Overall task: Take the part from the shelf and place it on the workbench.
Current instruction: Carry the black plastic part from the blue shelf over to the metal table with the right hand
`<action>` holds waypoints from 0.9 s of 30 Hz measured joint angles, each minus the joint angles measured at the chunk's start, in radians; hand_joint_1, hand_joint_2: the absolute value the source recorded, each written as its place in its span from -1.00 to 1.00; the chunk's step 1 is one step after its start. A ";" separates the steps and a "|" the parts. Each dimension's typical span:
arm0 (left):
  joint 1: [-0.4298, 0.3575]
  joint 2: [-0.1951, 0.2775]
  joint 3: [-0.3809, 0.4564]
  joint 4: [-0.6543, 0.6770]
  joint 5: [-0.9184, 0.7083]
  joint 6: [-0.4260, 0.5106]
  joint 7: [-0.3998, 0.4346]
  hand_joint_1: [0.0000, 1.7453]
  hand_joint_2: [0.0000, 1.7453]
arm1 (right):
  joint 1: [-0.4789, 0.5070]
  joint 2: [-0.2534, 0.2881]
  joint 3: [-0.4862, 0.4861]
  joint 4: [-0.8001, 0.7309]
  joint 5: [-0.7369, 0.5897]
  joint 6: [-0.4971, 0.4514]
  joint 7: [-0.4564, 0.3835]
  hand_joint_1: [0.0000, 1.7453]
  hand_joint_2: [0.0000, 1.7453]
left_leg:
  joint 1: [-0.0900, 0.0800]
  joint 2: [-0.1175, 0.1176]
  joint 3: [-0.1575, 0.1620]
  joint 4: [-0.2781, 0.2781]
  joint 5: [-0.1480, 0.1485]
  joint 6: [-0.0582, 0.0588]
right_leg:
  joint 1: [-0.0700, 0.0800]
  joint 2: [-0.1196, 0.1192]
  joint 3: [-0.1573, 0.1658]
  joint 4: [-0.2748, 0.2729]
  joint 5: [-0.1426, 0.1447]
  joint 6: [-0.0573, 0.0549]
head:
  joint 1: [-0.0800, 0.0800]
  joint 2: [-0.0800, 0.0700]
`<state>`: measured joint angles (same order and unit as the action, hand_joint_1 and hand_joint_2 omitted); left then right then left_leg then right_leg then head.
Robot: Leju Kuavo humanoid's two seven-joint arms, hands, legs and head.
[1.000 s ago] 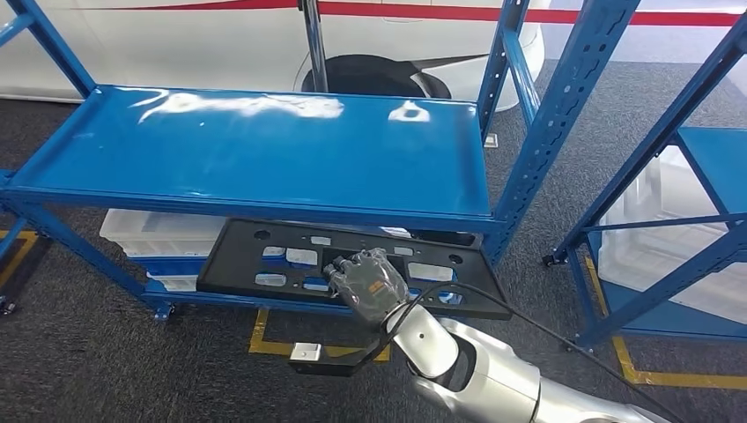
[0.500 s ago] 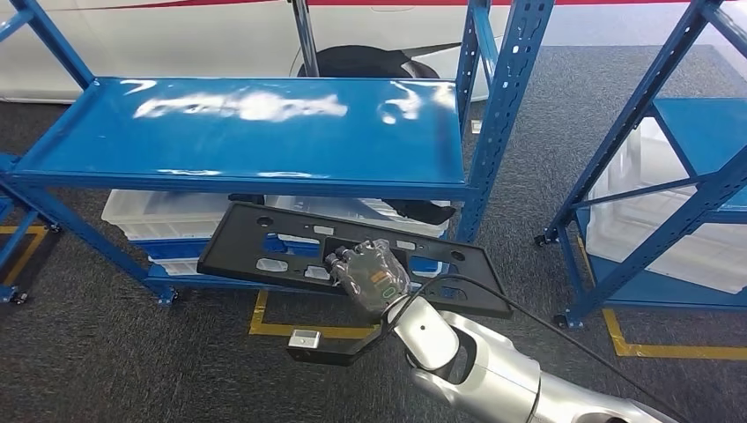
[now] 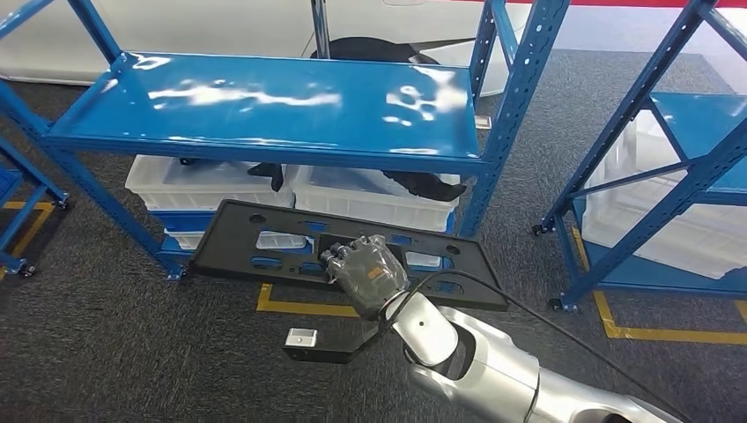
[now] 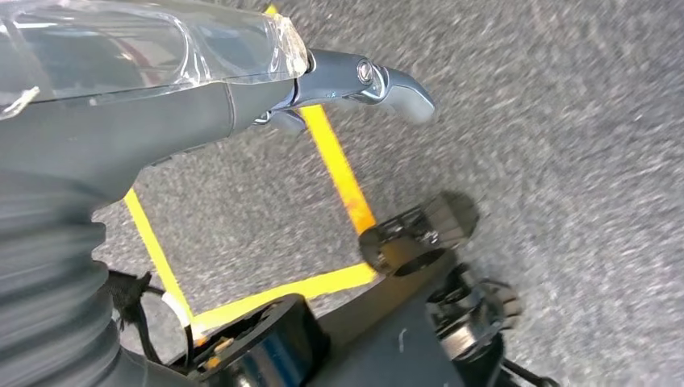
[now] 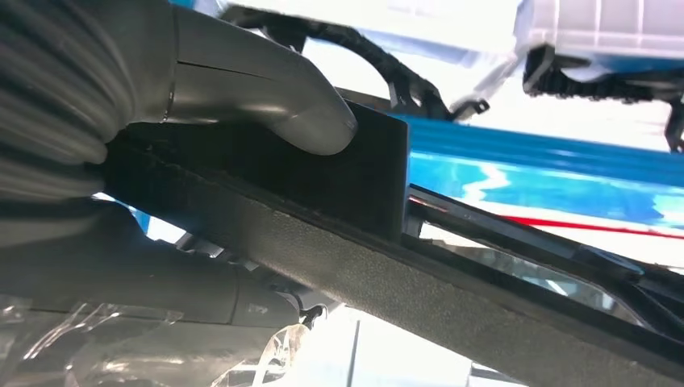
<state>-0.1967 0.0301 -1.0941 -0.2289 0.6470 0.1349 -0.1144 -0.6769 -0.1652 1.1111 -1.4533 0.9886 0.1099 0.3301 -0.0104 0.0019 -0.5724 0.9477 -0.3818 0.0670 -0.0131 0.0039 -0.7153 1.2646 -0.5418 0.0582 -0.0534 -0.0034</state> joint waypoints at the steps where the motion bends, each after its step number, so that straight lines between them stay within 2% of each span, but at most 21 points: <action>1: 0.000 0.000 0.000 0.000 0.000 0.000 0.000 -1.00 1.00 | 0.000 0.000 0.000 0.002 -0.002 0.000 0.000 1.00 1.00 | -0.002 0.000 -0.015 0.001 0.012 0.000 | 0.000 0.000 0.022 -0.003 0.022 -0.001 | 0.000 0.000; 3: 0.001 0.000 0.000 0.000 0.000 0.000 0.000 -1.00 1.00 | 0.000 0.000 0.000 0.004 -0.004 0.000 0.000 1.00 1.00 | -0.004 0.000 -0.038 0.003 0.032 -0.004 | 0.001 0.000 0.112 -0.108 0.067 -0.009 | 0.000 0.000; 5: 0.001 0.000 0.000 0.000 0.000 0.000 0.000 -1.00 1.00 | -0.004 0.003 0.000 0.005 -0.005 -0.001 -0.002 1.00 1.00 | -0.006 0.000 -0.055 0.004 0.051 -0.012 | 0.007 0.000 0.206 -0.251 0.063 -0.018 | 0.000 0.000; 7: 0.002 0.000 0.000 0.000 0.000 0.000 0.000 -1.00 1.00 | -0.010 0.008 0.000 0.005 -0.006 -0.001 -0.003 1.00 1.00 | -0.004 0.001 -0.063 0.001 0.070 -0.023 | 0.015 0.000 0.236 -0.315 0.051 -0.027 | -0.001 0.000; 8: 0.003 0.001 0.000 0.000 0.000 0.000 0.000 -1.00 1.00 | -0.012 0.009 0.000 0.006 -0.009 -0.002 -0.004 1.00 1.00 | -0.002 0.000 -0.066 -0.001 0.079 -0.029 | 0.014 -0.001 0.231 -0.317 0.060 -0.033 | -0.001 0.000; 9: 0.005 0.002 0.000 0.000 -0.001 0.000 0.000 -1.00 1.00 | -0.014 0.010 0.001 0.007 -0.013 -0.002 -0.006 1.00 1.00 | 0.000 -0.001 -0.072 0.005 0.073 -0.035 | 0.013 -0.002 0.224 -0.320 0.070 -0.039 | 0.000 0.000; 10: 0.007 0.003 0.000 0.000 -0.002 0.000 0.000 -1.00 1.00 | -0.016 0.012 0.002 0.008 -0.019 -0.002 -0.008 1.00 1.00 | 0.003 -0.003 -0.083 0.025 0.048 -0.042 | 0.010 -0.004 0.216 -0.322 0.082 -0.045 | 0.000 0.000; 11: 0.009 0.004 0.000 0.000 -0.002 0.000 0.000 -1.00 1.00 | -0.016 0.013 0.002 0.009 -0.027 -0.002 -0.010 1.00 1.00 | 0.006 -0.004 -0.099 0.067 0.004 -0.049 | 0.006 -0.005 0.204 -0.325 0.096 -0.050 | 0.000 0.000; 13: 0.011 0.005 0.000 0.000 -0.006 0.001 0.001 -1.00 1.00 | -0.017 0.017 0.003 0.011 -0.039 -0.002 -0.013 1.00 1.00 | 0.016 -0.004 -0.138 0.199 -0.104 -0.064 | 0.004 -0.006 0.173 -0.324 0.120 -0.055 | -0.001 0.000; 14: 0.010 0.005 0.000 0.000 -0.008 0.002 0.001 -1.00 1.00 | -0.017 0.017 0.004 0.012 -0.042 -0.002 -0.014 1.00 1.00 | 0.021 -0.004 -0.150 0.264 -0.133 -0.071 | 0.003 -0.006 0.156 -0.324 0.131 -0.054 | -0.002 0.000; 15: 0.010 0.006 0.000 0.000 -0.010 0.005 0.002 -1.00 1.00 | -0.017 0.018 0.005 0.013 -0.043 -0.002 -0.015 1.00 1.00 | 0.025 -0.004 -0.152 0.308 -0.134 -0.077 | 0.001 -0.006 0.139 -0.324 0.142 -0.051 | -0.002 0.000; 16: 0.010 0.006 0.000 0.000 -0.011 0.007 0.003 -1.00 1.00 | -0.017 0.018 0.007 0.014 -0.042 -0.002 -0.014 1.00 1.00 | 0.029 -0.004 -0.139 0.322 -0.111 -0.082 | -0.001 -0.006 0.123 -0.324 0.153 -0.048 | -0.002 0.000; 17: 0.010 0.006 0.000 0.000 -0.012 0.008 0.004 -1.00 1.00 | -0.017 0.018 0.009 0.015 -0.040 -0.001 -0.014 1.00 1.00 | 0.032 -0.004 -0.110 0.303 -0.077 -0.086 | -0.003 -0.007 0.107 -0.324 0.165 -0.043 | -0.002 0.000; 18: 0.010 0.006 0.000 0.000 -0.012 0.009 0.006 -1.00 1.00 | -0.018 0.019 0.010 0.015 -0.038 -0.001 -0.014 1.00 1.00 | 0.035 0.001 -0.065 0.252 -0.051 -0.090 | -0.005 -0.008 0.094 -0.323 0.176 -0.037 | -0.002 0.000; 19: 0.009 0.006 0.000 0.000 -0.012 0.009 0.006 -1.00 1.00 | -0.018 0.019 0.010 0.015 -0.036 -0.001 -0.013 1.00 1.00 | 0.036 0.009 -0.007 0.176 -0.046 -0.092 | -0.005 -0.010 0.084 -0.321 0.185 -0.031 | -0.003 0.000; 20: 0.007 0.006 0.000 0.000 -0.012 0.009 0.006 -1.00 1.00 | -0.019 0.020 0.010 0.015 -0.035 -0.001 -0.012 1.00 1.00 | 0.035 0.017 0.046 0.096 -0.061 -0.088 | -0.005 -0.014 0.077 -0.319 0.193 -0.025 | -0.004 0.000; 21: 0.004 0.006 0.000 0.000 -0.013 0.009 0.006 -1.00 1.00 | -0.020 0.020 0.010 0.015 -0.034 -0.001 -0.011 1.00 1.00 | 0.032 0.023 0.084 0.035 -0.081 -0.081 | -0.004 -0.018 0.072 -0.318 0.201 -0.018 | -0.004 0.000; 22: 0.001 0.007 0.000 0.000 -0.013 0.009 0.006 -1.00 1.00 | -0.021 0.020 0.011 0.015 -0.033 -0.001 -0.011 1.00 1.00 | 0.028 0.023 0.102 -0.003 -0.097 -0.071 | -0.004 -0.023 0.069 -0.318 0.208 -0.012 | -0.003 0.000; 24: 0.002 0.007 0.000 0.000 -0.013 0.009 0.007 -1.00 1.00 | -0.023 0.021 0.012 0.016 -0.032 -0.001 -0.010 1.00 1.00 | 0.025 0.013 0.097 -0.015 -0.094 -0.049 | -0.007 -0.031 0.063 -0.316 0.215 0.001 | 0.000 0.000; 25: 0.005 0.006 0.000 0.000 -0.013 0.009 0.007 -1.00 1.00 | -0.022 0.022 0.013 0.016 -0.032 -0.001 -0.011 1.00 1.00 | 0.024 0.008 0.093 -0.015 -0.087 -0.039 | -0.009 -0.030 0.055 -0.299 0.201 0.004 | 0.000 0.000; 27: 0.010 0.006 0.001 0.000 -0.013 0.009 0.008 -1.00 1.00 | -0.022 0.022 0.014 0.016 -0.031 -0.001 -0.011 1.00 1.00 | 0.022 -0.001 0.082 -0.015 -0.072 -0.022 | -0.010 -0.021 0.011 -0.188 0.128 0.007 | 0.001 0.000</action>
<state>-0.1871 0.0363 -1.0934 -0.2285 0.6340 0.1439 -0.1063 -0.6987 -0.1433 1.1254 -1.4378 0.9577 0.1092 0.3194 0.0121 0.0008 -0.4903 0.9322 -0.4536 0.0450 -0.0227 -0.0169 -0.7039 1.0765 -0.4141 0.0651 -0.0521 -0.0032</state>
